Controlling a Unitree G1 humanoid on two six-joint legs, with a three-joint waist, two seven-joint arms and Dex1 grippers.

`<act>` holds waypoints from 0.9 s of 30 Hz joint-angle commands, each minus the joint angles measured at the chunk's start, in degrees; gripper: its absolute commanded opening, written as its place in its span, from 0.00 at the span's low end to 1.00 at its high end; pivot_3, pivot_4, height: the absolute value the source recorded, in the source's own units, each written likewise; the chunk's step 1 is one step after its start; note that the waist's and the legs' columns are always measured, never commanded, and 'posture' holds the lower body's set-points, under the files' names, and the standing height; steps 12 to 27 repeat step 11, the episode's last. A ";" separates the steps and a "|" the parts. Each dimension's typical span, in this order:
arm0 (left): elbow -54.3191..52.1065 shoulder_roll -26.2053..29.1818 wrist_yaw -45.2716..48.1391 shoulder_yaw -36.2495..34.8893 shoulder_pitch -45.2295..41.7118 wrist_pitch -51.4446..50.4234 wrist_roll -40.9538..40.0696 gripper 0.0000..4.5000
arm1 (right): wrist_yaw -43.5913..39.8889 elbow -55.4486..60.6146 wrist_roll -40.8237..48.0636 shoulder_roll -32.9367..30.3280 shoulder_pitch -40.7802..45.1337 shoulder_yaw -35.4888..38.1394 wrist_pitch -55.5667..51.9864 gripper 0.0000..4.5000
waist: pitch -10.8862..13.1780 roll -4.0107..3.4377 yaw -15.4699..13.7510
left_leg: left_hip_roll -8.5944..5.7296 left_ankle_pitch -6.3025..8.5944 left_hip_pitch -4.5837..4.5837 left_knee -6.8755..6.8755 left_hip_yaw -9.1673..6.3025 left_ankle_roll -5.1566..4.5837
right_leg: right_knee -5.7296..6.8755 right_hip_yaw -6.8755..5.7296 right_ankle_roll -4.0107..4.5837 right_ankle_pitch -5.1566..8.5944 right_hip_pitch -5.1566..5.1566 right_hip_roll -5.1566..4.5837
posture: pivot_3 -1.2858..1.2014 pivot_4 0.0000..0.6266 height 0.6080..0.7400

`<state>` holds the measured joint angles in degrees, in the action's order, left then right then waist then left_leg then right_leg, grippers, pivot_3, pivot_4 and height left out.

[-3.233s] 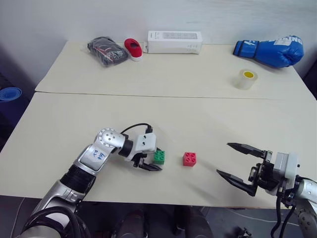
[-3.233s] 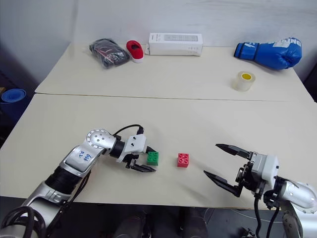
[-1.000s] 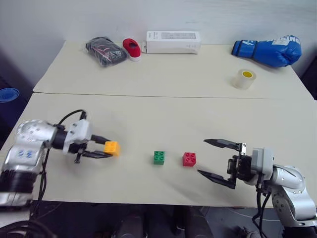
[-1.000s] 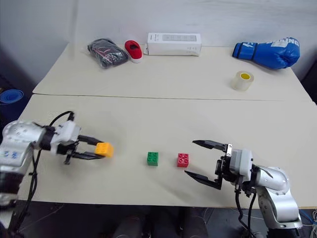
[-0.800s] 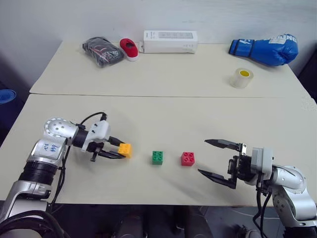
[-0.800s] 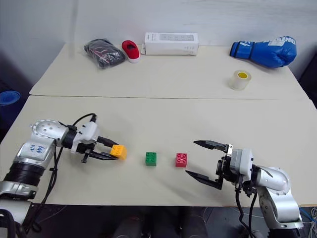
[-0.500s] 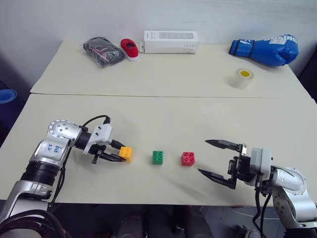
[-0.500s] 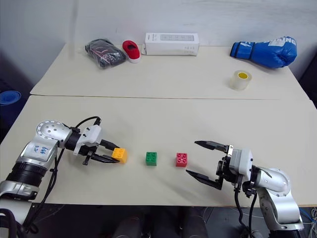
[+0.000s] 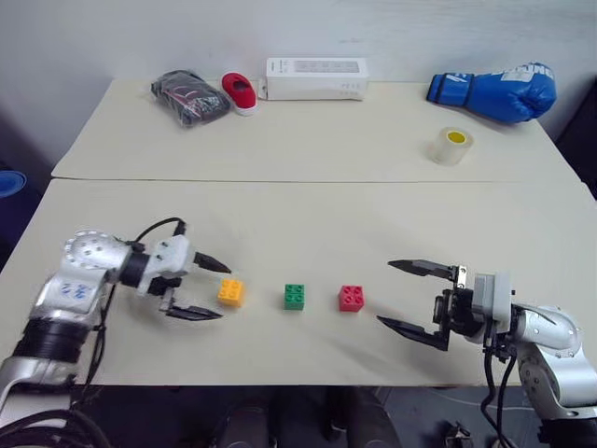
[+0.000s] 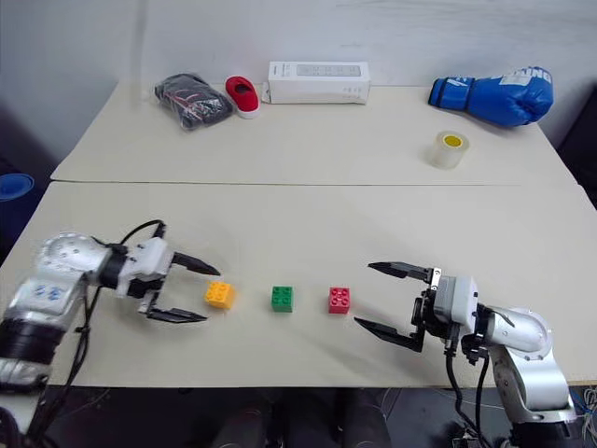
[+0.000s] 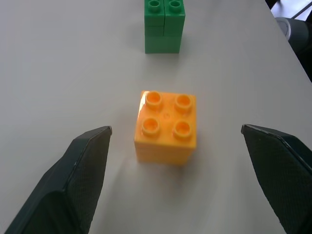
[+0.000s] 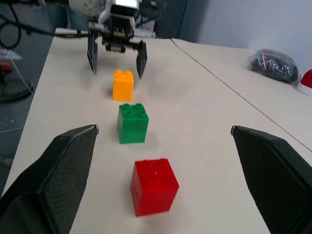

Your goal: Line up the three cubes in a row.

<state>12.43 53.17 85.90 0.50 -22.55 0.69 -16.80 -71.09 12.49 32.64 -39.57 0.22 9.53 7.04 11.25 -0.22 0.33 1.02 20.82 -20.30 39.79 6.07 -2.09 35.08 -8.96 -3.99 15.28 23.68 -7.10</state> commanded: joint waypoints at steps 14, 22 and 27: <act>-6.46 4.79 -7.42 -22.14 20.86 -2.53 -6.09 1.00 | -15.36 -13.96 0.88 -13.72 10.89 6.05 -0.68 1.00 | 0.04 -0.06 -0.77 | -0.13 0.04 -0.01 0.03 -0.18 -0.11 | -0.09 -0.15 -0.01 0.00 -0.10 -0.33 | 0.52 0.24 1.00; -6.46 4.79 -7.42 -22.14 20.86 -2.53 -6.09 1.00 | -15.36 -13.96 0.88 -13.72 10.89 6.05 -0.68 1.00 | 0.04 -0.06 -0.77 | -0.13 0.04 -0.01 0.03 -0.18 -0.11 | -0.09 -0.15 -0.01 0.00 -0.10 -0.33 | 0.52 0.24 1.00; -6.46 4.79 -7.42 -22.14 20.86 -2.53 -6.09 1.00 | -15.36 -13.96 0.88 -13.72 10.89 6.05 -0.68 1.00 | 0.04 -0.06 -0.77 | -0.13 0.04 -0.01 0.03 -0.18 -0.11 | -0.09 -0.15 -0.01 0.00 -0.10 -0.33 | 0.52 0.24 1.00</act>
